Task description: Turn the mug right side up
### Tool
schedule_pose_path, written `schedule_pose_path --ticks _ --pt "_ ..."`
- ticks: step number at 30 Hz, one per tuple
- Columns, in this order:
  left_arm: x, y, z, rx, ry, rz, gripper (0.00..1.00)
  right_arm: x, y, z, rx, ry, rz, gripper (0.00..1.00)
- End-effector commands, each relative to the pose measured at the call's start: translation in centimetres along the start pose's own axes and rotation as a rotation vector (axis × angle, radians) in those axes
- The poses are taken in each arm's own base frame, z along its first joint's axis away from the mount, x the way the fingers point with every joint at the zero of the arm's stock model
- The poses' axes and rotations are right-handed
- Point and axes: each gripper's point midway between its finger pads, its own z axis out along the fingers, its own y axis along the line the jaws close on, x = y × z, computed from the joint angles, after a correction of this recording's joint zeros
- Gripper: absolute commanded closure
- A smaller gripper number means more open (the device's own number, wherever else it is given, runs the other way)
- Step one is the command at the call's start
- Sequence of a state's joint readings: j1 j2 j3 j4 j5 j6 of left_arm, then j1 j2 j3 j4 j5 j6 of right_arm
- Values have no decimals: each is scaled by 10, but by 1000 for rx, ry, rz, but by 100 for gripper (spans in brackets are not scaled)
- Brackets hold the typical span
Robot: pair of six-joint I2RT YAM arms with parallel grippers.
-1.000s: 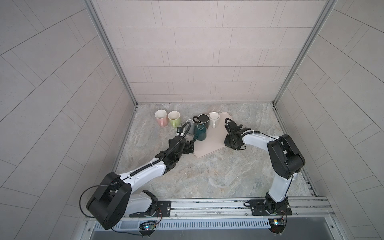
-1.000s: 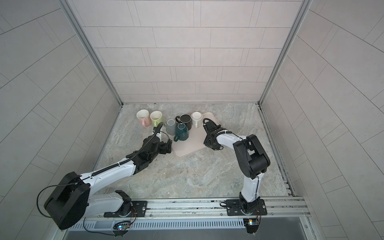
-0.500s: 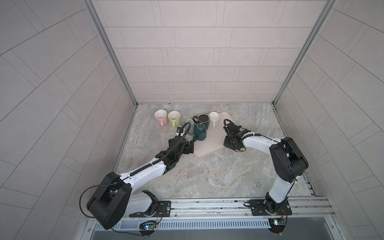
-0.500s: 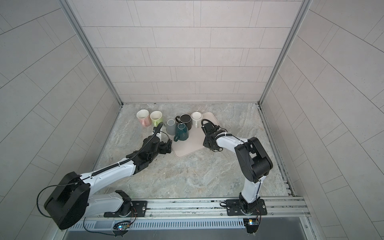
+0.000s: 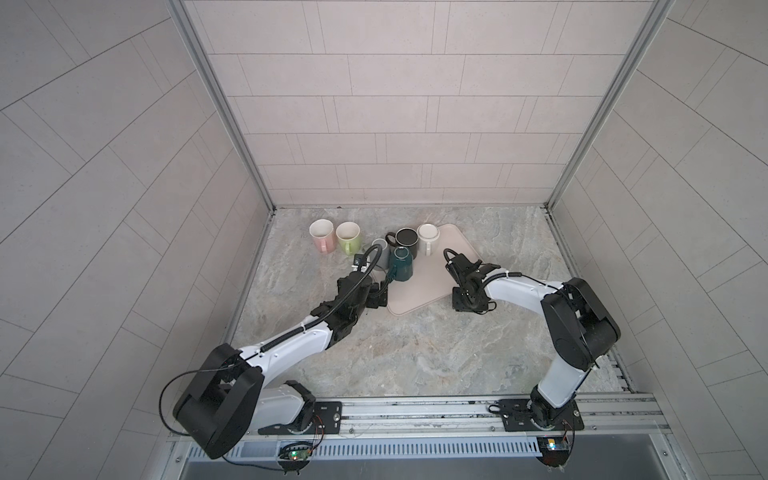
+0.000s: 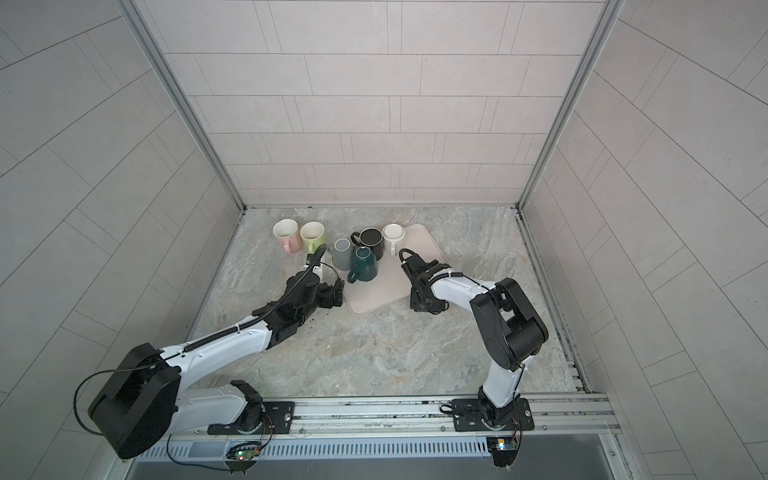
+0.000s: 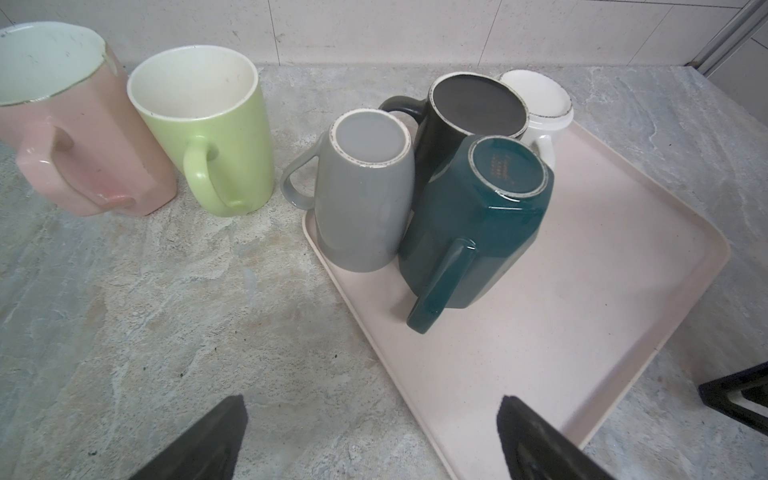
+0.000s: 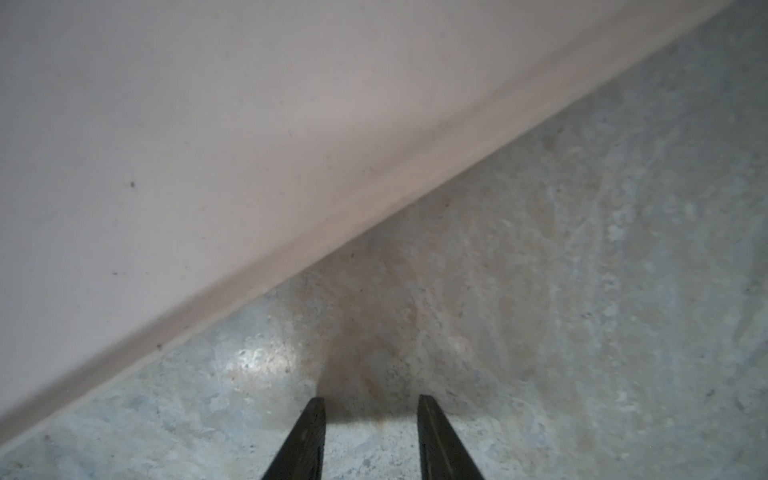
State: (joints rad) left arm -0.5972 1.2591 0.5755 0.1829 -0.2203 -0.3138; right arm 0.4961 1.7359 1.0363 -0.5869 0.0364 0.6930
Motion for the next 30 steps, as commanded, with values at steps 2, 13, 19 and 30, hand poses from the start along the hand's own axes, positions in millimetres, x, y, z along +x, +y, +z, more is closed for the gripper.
schedule_pose_path --ticks 2,13,19,30 --pt "-4 -5 3 11 -3 9 0 -12 24 -23 -82 -46 -115 48" --pt "0 -25 14 94 59 34 0 -46 80 -130 -460 -295 -203 34" --pt "-2 -38 28 119 122 57 0 -35 59 -160 -498 -429 -225 29" --pt "-2 -50 62 107 190 111 10 -5 25 -184 -576 -578 -202 26"
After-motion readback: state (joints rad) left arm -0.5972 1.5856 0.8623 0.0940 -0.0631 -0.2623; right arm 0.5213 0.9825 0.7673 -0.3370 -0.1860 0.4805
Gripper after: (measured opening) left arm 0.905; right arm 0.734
